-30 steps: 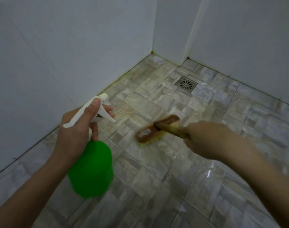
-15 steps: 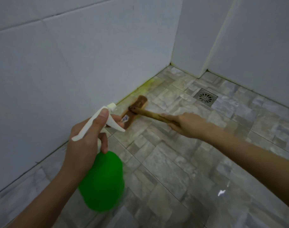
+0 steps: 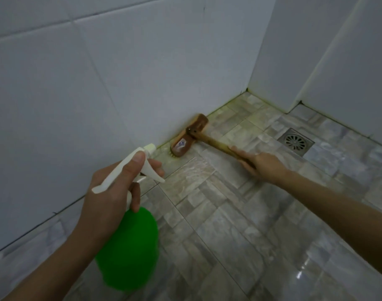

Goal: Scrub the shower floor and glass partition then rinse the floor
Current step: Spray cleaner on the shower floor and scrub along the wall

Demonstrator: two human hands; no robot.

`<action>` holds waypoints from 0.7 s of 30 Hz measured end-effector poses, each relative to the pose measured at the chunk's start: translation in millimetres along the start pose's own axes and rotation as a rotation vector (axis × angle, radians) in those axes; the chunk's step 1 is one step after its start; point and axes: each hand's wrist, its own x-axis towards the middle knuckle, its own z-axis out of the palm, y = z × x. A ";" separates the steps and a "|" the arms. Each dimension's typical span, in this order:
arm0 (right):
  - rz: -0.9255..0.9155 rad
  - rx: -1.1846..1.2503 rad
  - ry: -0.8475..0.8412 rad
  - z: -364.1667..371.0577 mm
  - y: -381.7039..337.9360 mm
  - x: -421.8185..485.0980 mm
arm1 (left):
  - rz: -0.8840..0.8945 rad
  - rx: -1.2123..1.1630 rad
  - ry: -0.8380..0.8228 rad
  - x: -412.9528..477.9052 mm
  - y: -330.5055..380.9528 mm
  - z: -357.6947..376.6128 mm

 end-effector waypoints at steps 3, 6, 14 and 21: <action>0.069 -0.076 0.037 -6.5 27.3 16.8 | -0.010 0.040 -0.003 -1.9 -4.0 3.2; 0.318 0.002 0.044 -23.3 47.0 30.4 | -0.013 0.033 0.013 -2.4 -2.5 8.9; 0.438 -0.125 -0.243 -121.8 45.7 -12.2 | -0.019 -0.031 0.007 1.9 -0.9 25.3; 0.503 -0.020 -0.112 -97.7 37.4 -10.9 | -0.001 0.012 -0.041 -1.2 -5.4 33.0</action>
